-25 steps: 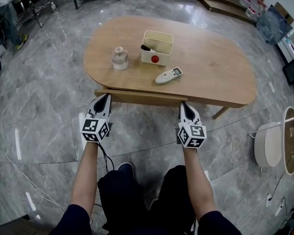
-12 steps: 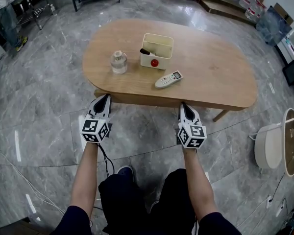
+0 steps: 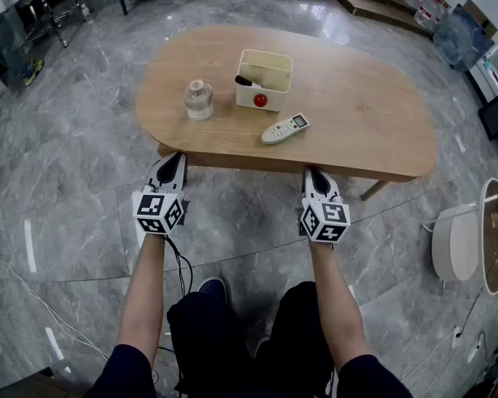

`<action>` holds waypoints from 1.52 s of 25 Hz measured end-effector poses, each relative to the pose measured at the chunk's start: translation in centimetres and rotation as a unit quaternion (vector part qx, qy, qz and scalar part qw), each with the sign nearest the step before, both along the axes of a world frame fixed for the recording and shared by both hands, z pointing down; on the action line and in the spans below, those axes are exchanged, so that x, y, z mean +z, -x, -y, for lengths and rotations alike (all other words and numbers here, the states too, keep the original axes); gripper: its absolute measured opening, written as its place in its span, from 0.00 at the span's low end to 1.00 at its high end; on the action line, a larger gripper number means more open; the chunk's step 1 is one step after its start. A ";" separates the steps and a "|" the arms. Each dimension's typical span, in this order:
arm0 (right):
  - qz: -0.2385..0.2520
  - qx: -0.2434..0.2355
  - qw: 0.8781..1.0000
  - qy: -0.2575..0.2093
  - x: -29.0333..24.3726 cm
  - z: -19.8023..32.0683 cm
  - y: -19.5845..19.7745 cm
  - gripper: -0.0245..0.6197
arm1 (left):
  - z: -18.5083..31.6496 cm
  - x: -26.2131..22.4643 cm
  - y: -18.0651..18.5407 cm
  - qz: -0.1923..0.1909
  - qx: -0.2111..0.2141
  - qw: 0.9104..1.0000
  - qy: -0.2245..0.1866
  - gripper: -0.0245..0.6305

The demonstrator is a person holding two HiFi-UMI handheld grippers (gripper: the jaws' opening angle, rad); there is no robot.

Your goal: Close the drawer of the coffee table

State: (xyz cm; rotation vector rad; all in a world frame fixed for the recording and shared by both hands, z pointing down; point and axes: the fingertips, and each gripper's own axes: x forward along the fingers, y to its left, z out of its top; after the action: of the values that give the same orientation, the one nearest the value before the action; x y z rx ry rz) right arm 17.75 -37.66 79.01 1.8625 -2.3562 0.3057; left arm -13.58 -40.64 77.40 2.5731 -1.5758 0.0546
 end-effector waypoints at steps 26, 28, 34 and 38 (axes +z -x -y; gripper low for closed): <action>0.009 0.004 1.000 -0.005 0.1 1.7 -0.2 0.08 | 1.8 0.5 -0.3 0.003 0.002 1.000 0.006 0.07; 0.007 0.002 1.000 -0.006 0.2 1.6 -0.2 0.08 | 1.6 0.9 -0.3 -0.002 -0.001 1.000 0.014 0.07; 0.006 -0.009 1.000 -0.012 -0.5 1.0 -0.1 0.08 | 0.1 1.1 0.2 -0.007 -0.003 1.000 0.014 0.07; -0.006 -0.018 1.000 -0.011 -0.6 -0.7 0.0 0.08 | -1.7 1.1 1.2 -0.010 -0.012 1.000 0.015 0.07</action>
State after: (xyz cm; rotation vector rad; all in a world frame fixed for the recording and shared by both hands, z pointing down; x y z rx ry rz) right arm 17.72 -36.93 78.40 1.8243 -2.3910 0.2649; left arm -14.75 -38.95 78.46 2.5230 -1.5873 0.0496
